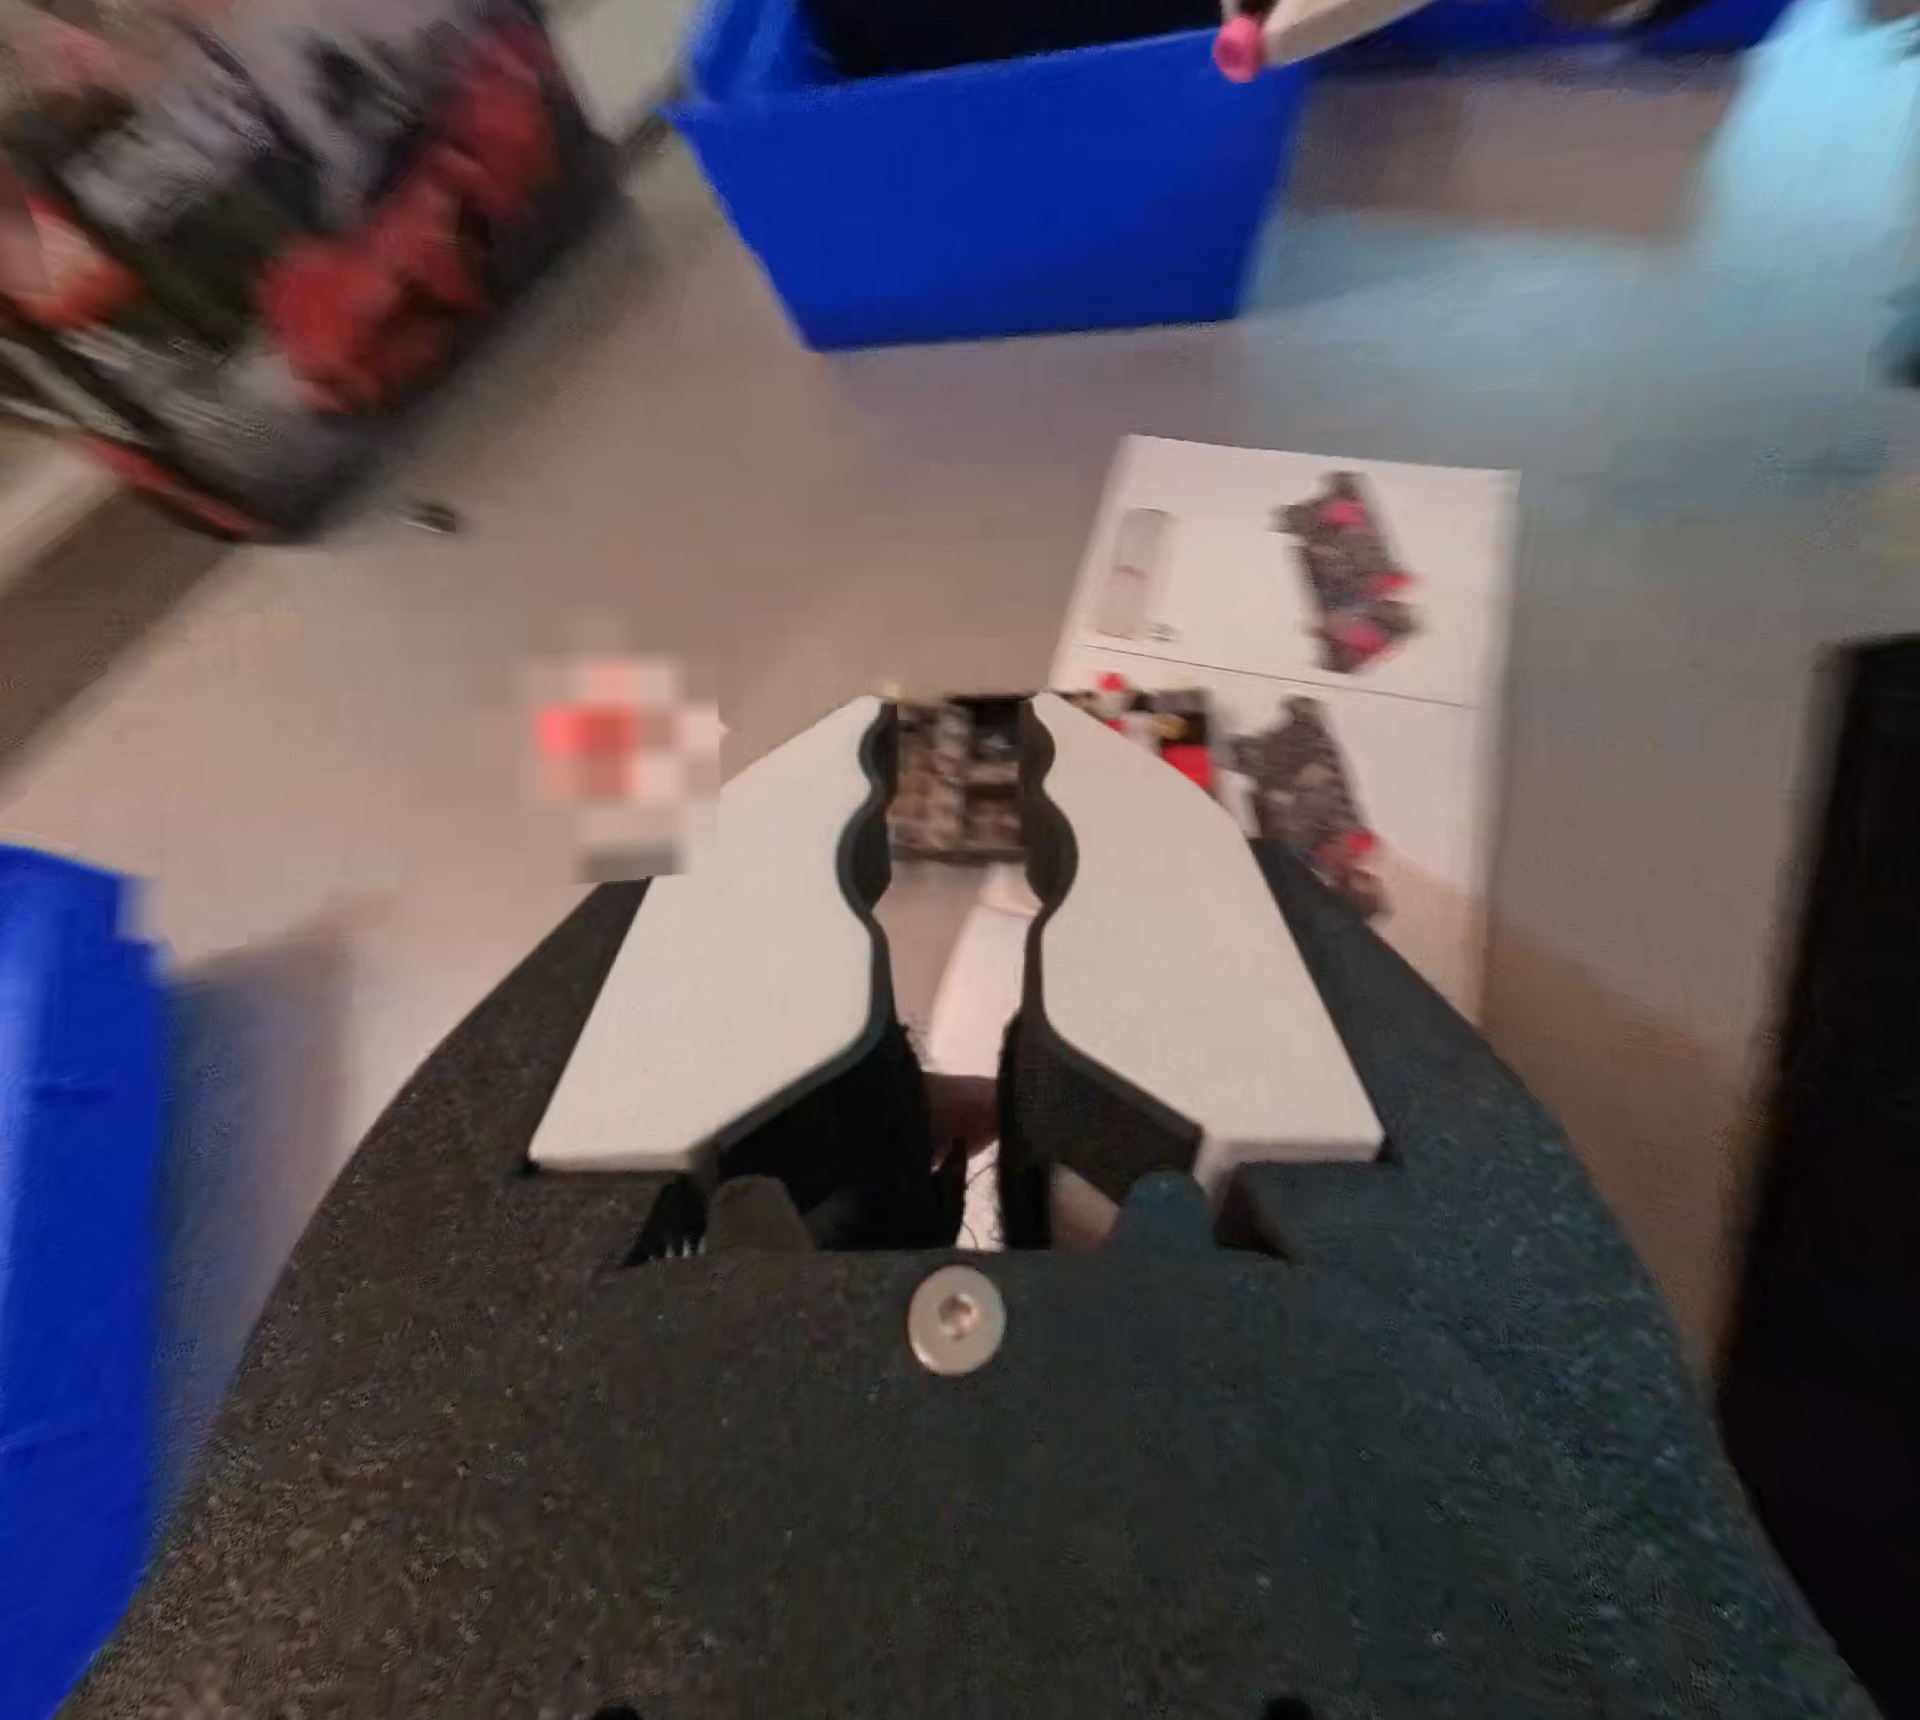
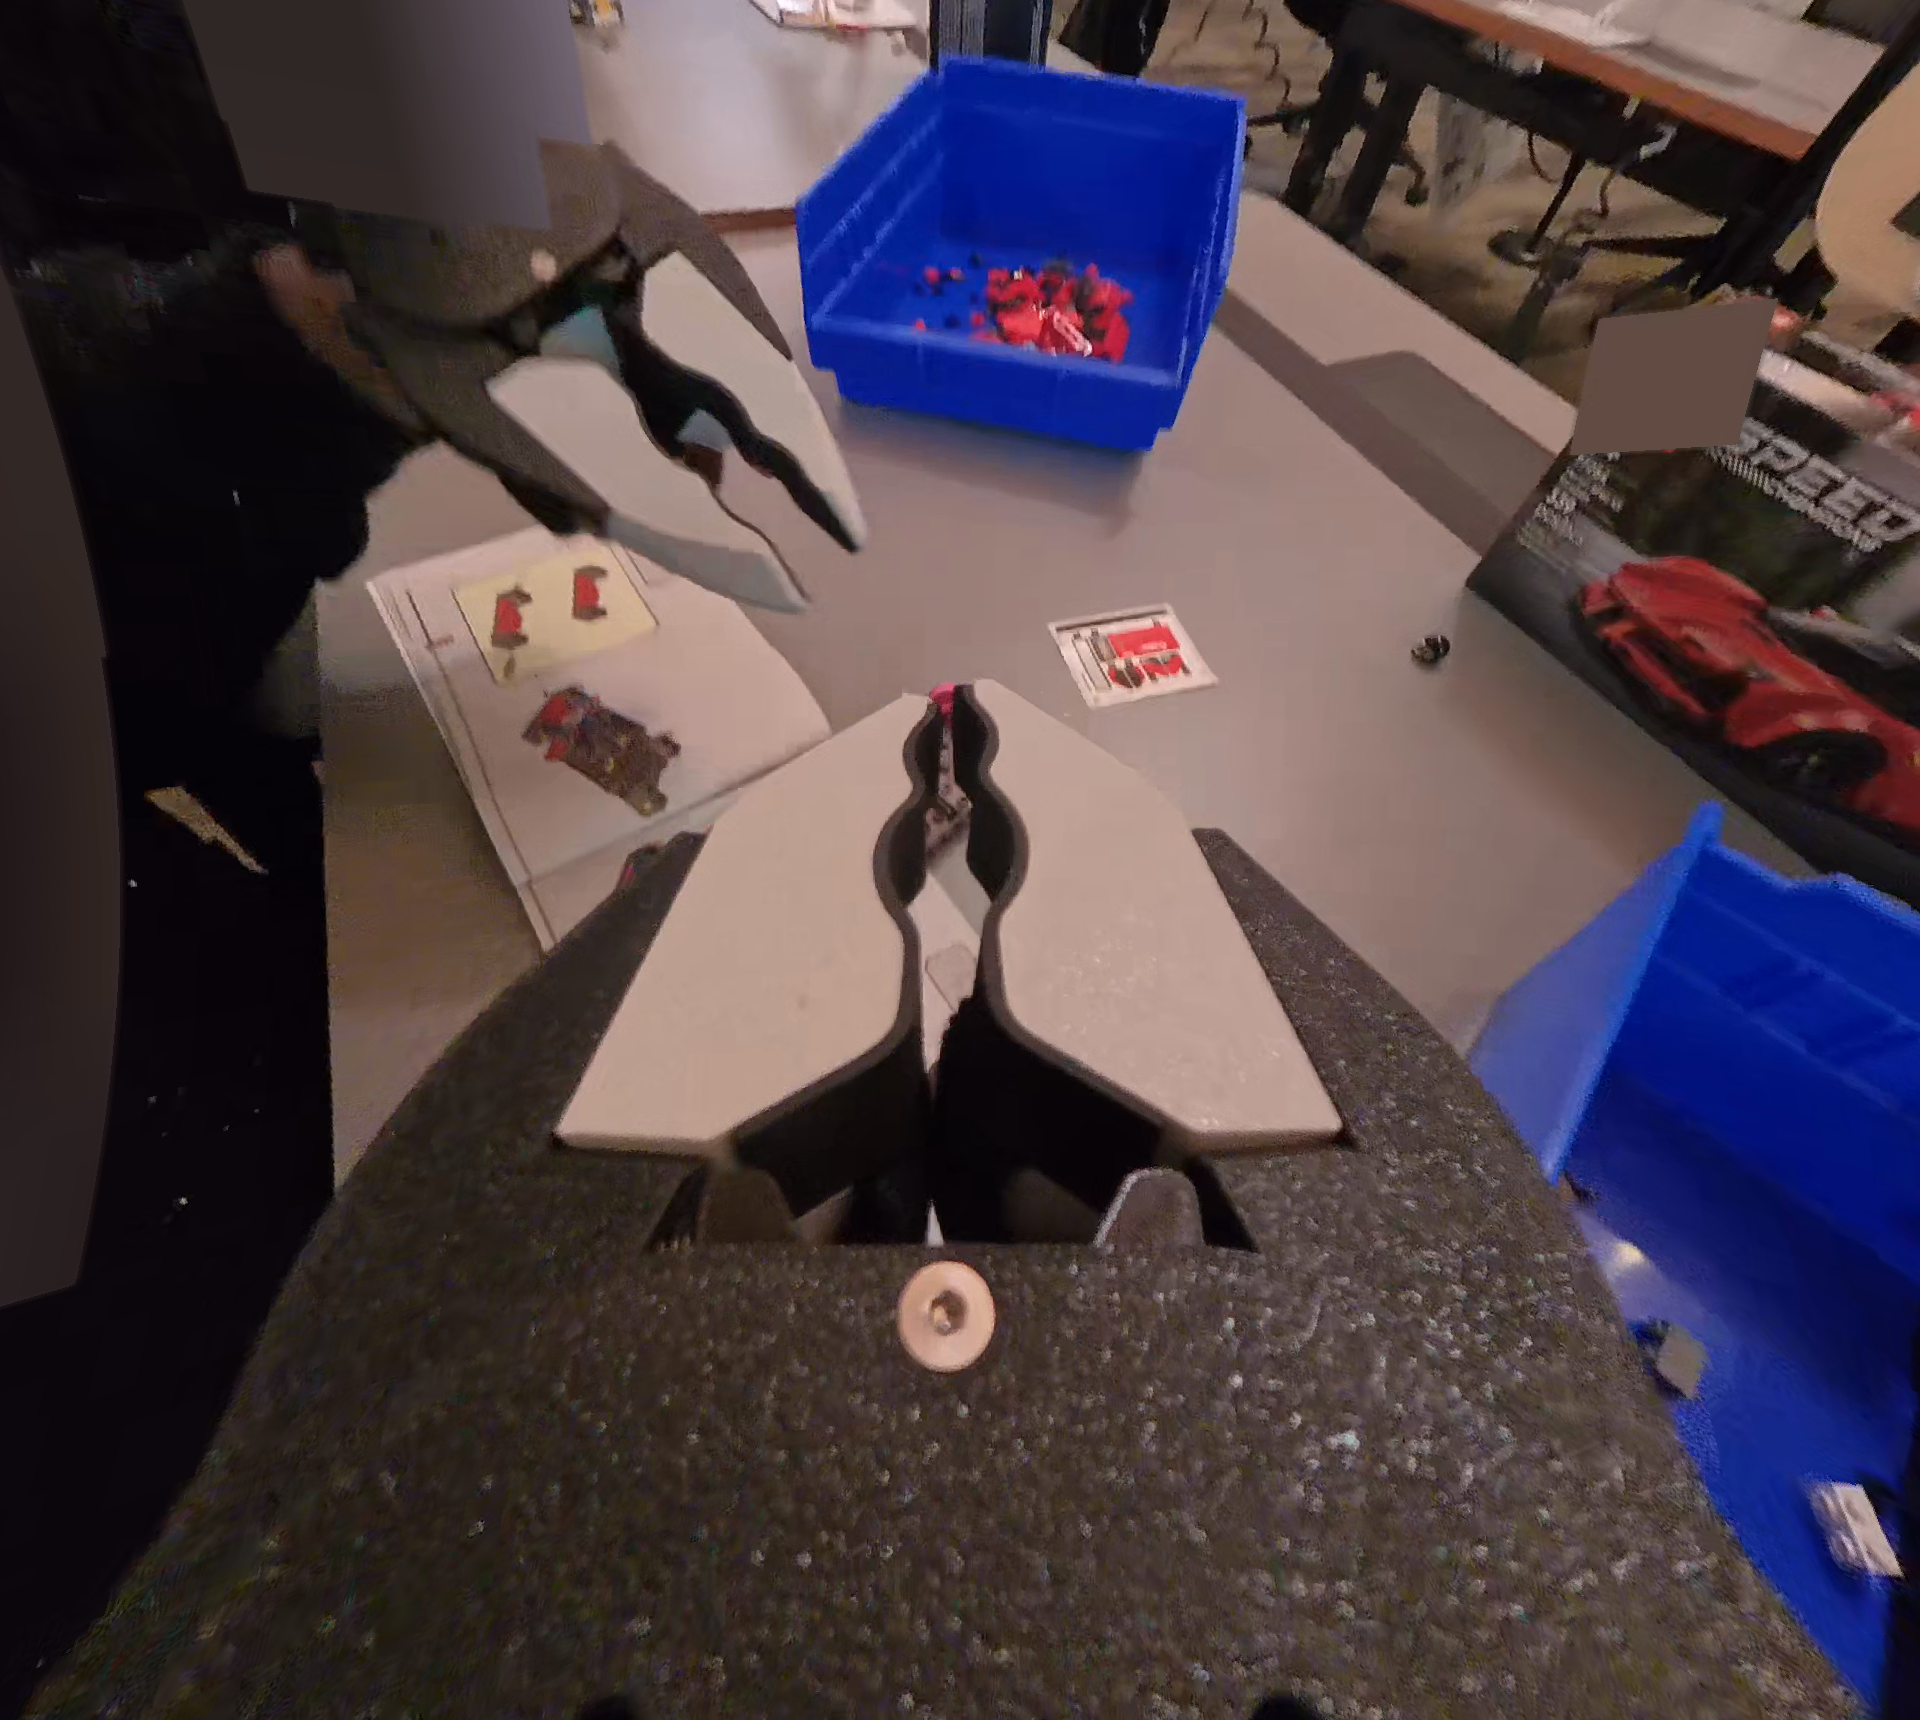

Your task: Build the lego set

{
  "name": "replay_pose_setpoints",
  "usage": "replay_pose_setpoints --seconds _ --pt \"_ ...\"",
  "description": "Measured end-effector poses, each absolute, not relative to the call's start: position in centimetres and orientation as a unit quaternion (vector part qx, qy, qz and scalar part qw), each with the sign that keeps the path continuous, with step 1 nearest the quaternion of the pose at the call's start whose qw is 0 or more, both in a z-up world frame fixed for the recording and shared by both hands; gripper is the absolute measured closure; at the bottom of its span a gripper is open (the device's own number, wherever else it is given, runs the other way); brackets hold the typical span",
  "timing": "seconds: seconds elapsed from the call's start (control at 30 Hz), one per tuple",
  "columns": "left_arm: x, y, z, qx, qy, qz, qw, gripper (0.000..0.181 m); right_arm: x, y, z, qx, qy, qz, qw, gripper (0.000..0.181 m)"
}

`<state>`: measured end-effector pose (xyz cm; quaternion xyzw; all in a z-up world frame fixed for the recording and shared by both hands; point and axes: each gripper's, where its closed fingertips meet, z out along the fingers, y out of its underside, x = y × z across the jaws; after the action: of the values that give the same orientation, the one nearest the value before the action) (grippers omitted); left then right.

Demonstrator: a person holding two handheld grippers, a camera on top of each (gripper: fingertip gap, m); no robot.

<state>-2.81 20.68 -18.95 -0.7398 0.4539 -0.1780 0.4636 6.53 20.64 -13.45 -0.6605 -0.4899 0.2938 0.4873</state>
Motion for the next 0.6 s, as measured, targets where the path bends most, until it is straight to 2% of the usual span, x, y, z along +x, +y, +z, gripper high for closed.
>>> replay_pose_setpoints --seconds 0.07,0.17,0.33,0.6 --pt "-3.5 20.0 -18.8 -0.74 0.456 -0.239 0.432 0.16 6.9 20.5 -14.2 -0.668 -0.492 0.295 0.474 0.179" --pt "-4.8 20.7 -17.8 -0.735 0.456 -0.24 0.441 0.164 7.3 20.4 -15.0 -0.681 -0.488 0.294 0.459 0.179" --pt "-5.8 21.6 -18.0 -0.754 0.425 -0.273 0.419 0.181 7.5 19.9 -16.1 -0.699 -0.483 0.29 0.441 0.179" --pt "-5.0 21.2 -20.2 -0.739 0.408 -0.343 0.411 0.181 9.0 19.4 -17.9 -0.741 -0.48 0.248 0.399 0.179"
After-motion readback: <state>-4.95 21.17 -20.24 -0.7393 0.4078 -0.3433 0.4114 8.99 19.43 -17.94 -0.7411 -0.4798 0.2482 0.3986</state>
